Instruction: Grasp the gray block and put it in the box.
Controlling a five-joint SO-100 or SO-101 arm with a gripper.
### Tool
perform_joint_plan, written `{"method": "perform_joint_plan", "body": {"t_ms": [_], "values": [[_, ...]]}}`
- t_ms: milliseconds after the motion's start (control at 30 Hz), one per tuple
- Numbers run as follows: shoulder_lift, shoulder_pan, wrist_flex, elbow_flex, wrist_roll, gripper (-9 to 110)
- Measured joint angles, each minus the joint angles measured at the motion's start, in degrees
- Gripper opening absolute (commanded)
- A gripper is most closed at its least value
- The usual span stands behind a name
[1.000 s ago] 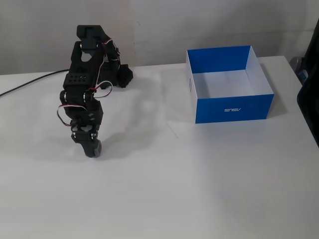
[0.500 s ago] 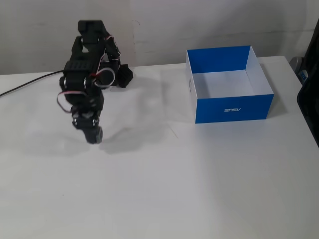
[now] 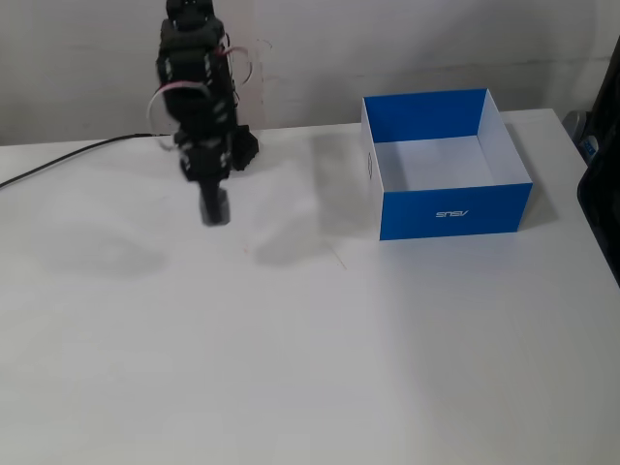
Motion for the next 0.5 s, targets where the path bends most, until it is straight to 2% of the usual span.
{"method": "perform_joint_plan", "body": {"t_ms": [500], "values": [[14.15, 17.58, -0.18, 4.92, 1.58, 0]]}}
